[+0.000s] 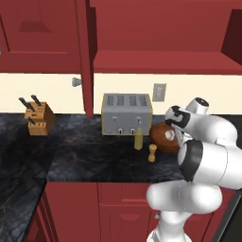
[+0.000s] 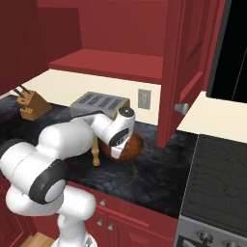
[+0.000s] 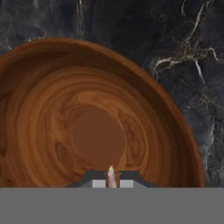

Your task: Retrieve the bottle and the shaker from the cabinet and place them next to the mixing bowl on the counter. Then add garlic from the fridge to the mixing bowl.

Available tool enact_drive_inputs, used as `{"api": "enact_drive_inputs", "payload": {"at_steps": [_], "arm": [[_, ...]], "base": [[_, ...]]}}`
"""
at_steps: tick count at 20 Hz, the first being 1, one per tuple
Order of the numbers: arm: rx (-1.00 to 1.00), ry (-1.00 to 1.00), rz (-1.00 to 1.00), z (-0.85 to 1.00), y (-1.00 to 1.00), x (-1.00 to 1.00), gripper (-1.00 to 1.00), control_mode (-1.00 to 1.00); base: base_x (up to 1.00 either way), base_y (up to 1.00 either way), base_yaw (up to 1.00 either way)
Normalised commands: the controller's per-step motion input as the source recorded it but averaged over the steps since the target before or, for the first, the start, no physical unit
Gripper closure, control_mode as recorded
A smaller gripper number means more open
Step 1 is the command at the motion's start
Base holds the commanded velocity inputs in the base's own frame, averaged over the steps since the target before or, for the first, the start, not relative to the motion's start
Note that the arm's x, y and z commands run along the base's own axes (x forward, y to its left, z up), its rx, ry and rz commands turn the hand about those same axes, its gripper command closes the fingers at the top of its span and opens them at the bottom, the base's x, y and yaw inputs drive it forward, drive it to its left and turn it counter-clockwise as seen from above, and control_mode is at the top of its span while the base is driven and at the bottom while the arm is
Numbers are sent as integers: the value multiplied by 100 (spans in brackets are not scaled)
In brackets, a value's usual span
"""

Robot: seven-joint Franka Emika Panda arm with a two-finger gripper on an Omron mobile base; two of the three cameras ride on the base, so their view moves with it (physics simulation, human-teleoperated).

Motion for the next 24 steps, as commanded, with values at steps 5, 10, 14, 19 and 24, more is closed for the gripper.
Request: {"api": "enact_drive_inputs", "payload": {"at_steps": [5, 10, 14, 19, 24], "arm": [[-2, 7, 0, -18, 0, 19, 100, -100], [-2, 7, 0, -16, 0, 19, 100, -100], [-1, 7, 0, -14, 0, 19, 100, -100], [-2, 8, -1, -10, 0, 20, 100, -100], [0, 6, -1, -2, 0, 9, -100, -100]], "base": [[0, 0, 0], [0, 0, 0], [0, 0, 0], [0, 0, 0], [0, 0, 0]]}}
